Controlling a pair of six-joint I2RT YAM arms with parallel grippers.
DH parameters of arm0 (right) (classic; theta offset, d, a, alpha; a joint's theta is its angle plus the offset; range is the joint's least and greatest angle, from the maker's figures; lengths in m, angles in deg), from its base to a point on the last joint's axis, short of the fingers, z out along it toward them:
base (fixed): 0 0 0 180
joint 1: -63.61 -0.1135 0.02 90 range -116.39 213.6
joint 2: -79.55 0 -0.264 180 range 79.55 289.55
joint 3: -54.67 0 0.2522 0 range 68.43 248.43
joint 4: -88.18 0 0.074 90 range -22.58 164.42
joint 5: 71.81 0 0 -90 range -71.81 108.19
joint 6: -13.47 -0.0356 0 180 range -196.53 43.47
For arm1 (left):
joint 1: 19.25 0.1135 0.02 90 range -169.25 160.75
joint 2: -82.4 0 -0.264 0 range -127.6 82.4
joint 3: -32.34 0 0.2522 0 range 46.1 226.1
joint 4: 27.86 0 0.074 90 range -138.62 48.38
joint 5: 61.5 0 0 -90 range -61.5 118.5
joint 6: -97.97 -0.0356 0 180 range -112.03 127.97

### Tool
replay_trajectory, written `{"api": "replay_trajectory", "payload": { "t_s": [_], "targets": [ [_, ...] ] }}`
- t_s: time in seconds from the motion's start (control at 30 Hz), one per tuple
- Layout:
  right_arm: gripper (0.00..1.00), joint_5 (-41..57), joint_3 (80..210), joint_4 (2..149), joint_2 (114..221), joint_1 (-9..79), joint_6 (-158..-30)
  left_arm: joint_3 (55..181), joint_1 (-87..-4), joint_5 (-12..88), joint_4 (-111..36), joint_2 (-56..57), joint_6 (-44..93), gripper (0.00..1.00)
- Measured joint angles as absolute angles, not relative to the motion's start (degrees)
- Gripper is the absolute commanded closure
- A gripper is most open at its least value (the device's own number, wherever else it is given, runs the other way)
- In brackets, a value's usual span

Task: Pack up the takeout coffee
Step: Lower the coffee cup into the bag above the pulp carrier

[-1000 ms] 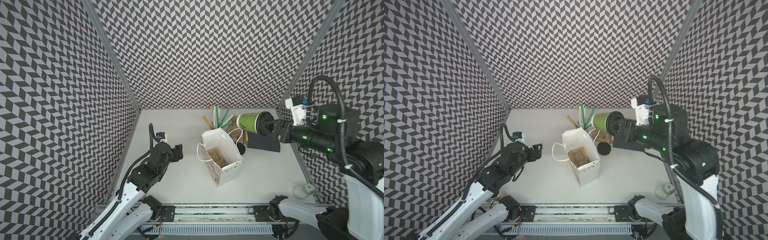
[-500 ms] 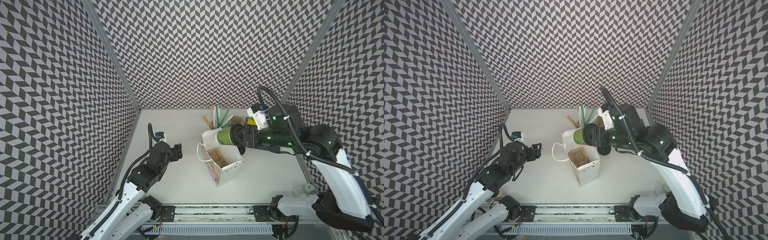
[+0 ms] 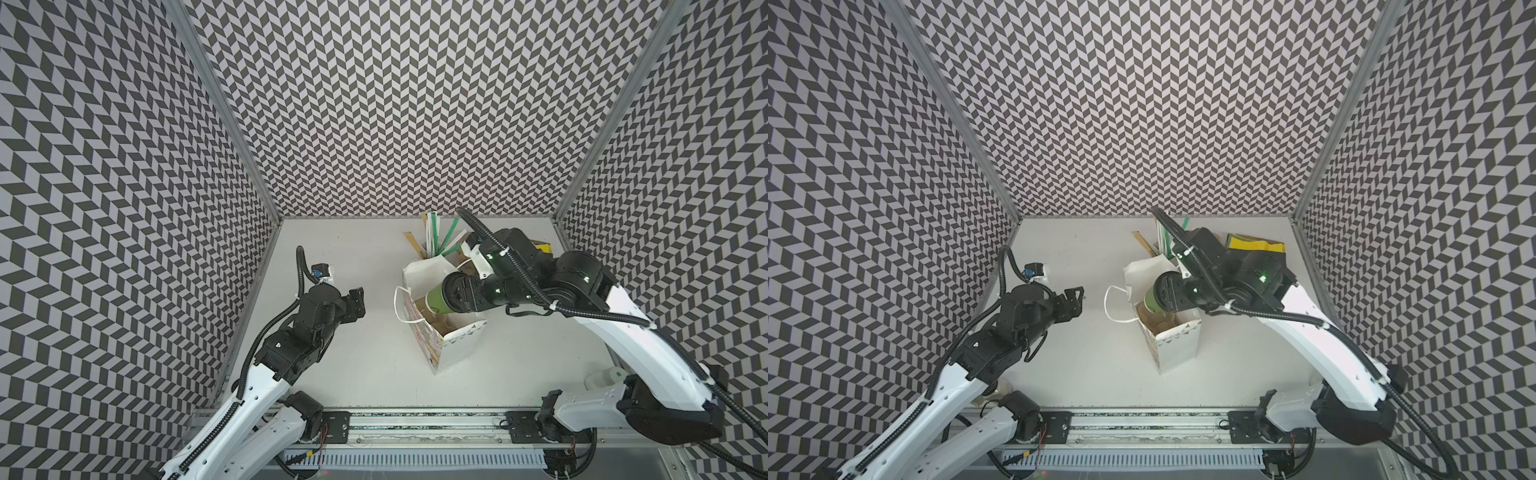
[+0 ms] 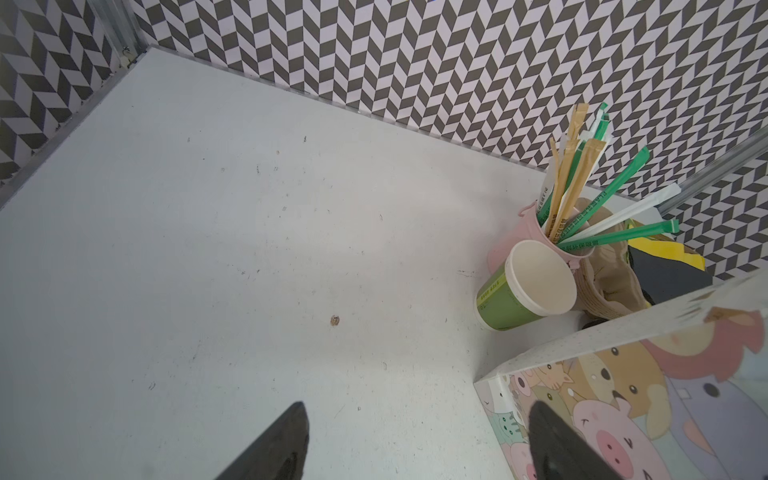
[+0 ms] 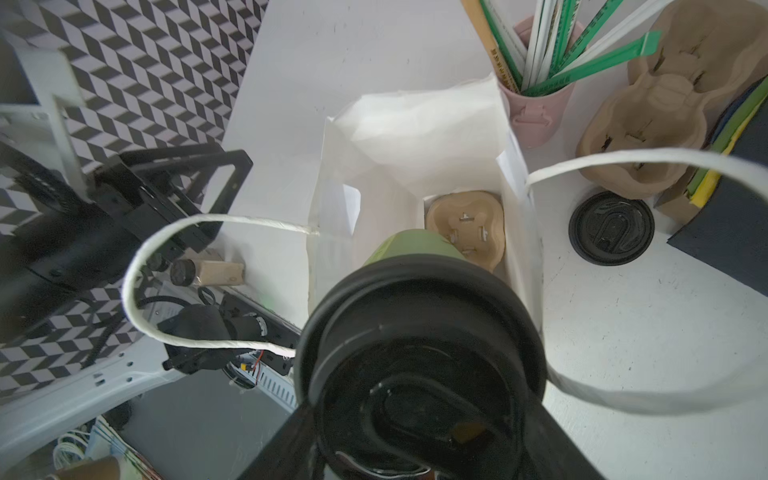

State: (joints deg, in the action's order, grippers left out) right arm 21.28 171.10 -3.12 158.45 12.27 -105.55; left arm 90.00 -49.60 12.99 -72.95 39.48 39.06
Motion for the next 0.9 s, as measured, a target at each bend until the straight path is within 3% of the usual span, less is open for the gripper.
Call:
{"api": "replay_trajectory", "payload": {
  "t_s": [0.9],
  "targets": [
    [1.0,22.44,162.99,-3.12,166.25,13.91,-99.91,89.89,-49.6,14.52,-72.53,38.85,38.84,0.17]
  ]
}}
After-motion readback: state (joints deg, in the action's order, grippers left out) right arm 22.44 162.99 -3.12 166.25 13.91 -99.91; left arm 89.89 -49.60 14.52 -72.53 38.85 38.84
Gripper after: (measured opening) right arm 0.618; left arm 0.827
